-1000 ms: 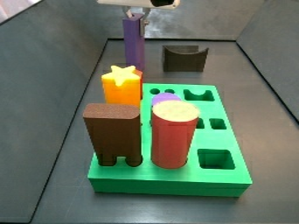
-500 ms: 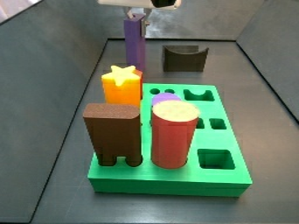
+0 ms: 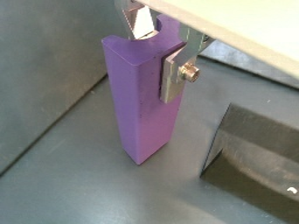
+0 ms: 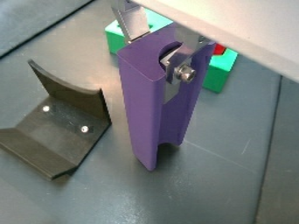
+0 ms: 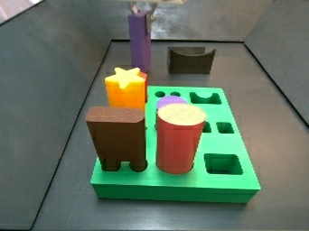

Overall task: Pick up the arch object. Move up. Move to above the board. Insert the arch object.
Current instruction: Move up, then move to above the board.

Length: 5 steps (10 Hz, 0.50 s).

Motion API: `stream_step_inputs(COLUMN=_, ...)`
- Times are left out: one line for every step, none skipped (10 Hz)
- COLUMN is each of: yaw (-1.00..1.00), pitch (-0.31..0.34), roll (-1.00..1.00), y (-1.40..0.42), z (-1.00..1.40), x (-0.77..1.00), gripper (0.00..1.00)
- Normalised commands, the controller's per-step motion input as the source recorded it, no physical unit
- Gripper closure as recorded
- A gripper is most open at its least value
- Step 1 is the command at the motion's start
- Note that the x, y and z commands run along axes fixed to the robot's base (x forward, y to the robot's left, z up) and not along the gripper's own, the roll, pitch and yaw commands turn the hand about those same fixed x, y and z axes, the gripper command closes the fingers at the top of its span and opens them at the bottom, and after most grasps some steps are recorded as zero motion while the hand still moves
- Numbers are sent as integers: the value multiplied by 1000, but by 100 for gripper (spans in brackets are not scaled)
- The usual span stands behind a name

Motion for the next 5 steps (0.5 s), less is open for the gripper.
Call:
stream_step_inputs(yaw=-48, pitch=35, roll=15, y=30, z=515, x=-30, gripper=100)
stream_step_inputs(yaw=-44, pitch=39, roll=19, y=27, z=405, x=-23, gripper=100)
stream_step_inputs(yaw=-36, pitch=50, roll=27, y=24, z=183, x=-8, gripper=100)
stream_step_inputs(yaw=37, pitch=-65, roll=-85, y=-68, z=1000, x=216, gripper=100)
stream_step_inputs(yaw=42, pitch=-49, roll=-87, y=-71, z=1000, x=210, gripper=100)
